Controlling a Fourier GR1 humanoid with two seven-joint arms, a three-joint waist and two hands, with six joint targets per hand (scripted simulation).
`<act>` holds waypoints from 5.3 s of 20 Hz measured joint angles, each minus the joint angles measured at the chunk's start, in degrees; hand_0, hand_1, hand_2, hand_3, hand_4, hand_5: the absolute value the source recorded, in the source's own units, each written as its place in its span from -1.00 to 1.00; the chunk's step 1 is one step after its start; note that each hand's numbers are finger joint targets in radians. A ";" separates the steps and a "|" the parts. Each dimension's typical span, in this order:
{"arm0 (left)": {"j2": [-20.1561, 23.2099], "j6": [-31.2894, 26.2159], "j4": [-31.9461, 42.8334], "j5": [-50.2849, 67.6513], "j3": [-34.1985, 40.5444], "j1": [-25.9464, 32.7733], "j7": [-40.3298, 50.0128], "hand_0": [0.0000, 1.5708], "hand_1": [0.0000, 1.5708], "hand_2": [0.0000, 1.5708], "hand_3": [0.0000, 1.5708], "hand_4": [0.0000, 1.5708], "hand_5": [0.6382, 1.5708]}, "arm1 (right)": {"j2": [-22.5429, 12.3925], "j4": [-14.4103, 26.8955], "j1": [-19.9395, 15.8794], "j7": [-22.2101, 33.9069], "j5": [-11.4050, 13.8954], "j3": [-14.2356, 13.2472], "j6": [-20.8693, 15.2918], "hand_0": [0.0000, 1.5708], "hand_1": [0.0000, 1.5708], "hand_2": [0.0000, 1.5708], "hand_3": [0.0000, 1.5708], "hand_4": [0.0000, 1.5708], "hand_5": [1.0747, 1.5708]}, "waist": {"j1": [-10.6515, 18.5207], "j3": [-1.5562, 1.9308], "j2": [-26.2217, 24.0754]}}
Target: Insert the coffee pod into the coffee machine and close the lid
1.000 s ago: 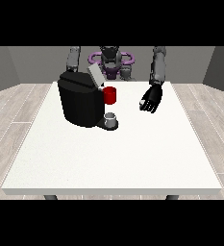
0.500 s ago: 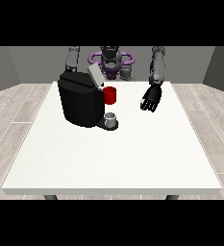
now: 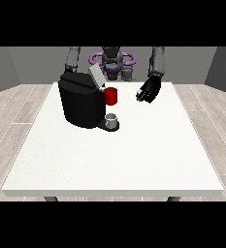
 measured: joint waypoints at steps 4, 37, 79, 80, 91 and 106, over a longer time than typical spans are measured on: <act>-1.21 -4.87 -1.24 0.35 -0.23 -2.03 1.96 0.81 0.81 0.78 0.70 -0.32 1.00 | 0.16 1.57 0.61 -0.33 -0.16 -0.37 0.14 -1.00 -1.00 -1.00 -1.00 -1.00 1.00 | 0.56 0.01 -3.14; 3.85 -16.58 -1.14 3.88 9.98 -27.78 11.56 0.56 0.56 0.64 0.58 -0.38 1.00 | -2.41 -2.96 -10.16 1.42 -3.06 -4.57 1.62 -1.00 -1.00 -1.00 -1.00 -0.87 1.00 | -8.01 0.00 5.78; 5.65 -11.03 2.71 -2.02 8.16 -30.10 6.59 0.49 0.49 0.52 0.36 -1.00 1.00 | -1.80 -2.42 -11.70 1.56 -2.28 -4.60 0.12 -1.00 -1.00 -1.00 -1.00 -1.00 1.00 | -9.81 0.01 9.71; 5.76 -10.77 2.54 -2.60 7.64 -30.10 6.16 0.48 0.48 0.51 0.36 -1.00 1.00 | -1.88 -2.29 -11.96 1.27 -2.28 -4.83 -0.09 -1.00 -1.00 -1.00 -1.00 -1.00 1.00 | -9.58 0.01 10.05; 6.56 -8.37 3.09 -3.23 8.51 -30.28 3.12 0.54 0.54 0.50 0.22 -1.00 1.00 | -1.77 -3.17 -12.95 1.97 -1.99 -4.70 -0.64 -1.00 -1.00 -1.00 -1.00 -0.82 1.00 | -9.79 0.10 11.42; 9.52 -5.26 2.61 -5.33 8.66 -31.25 -1.87 0.18 0.18 0.25 -0.12 -1.00 1.00 | -2.26 -3.63 -14.16 2.24 -0.55 -3.85 -0.92 -1.00 -1.00 -1.00 -1.00 -0.78 1.00 | -11.25 0.15 13.95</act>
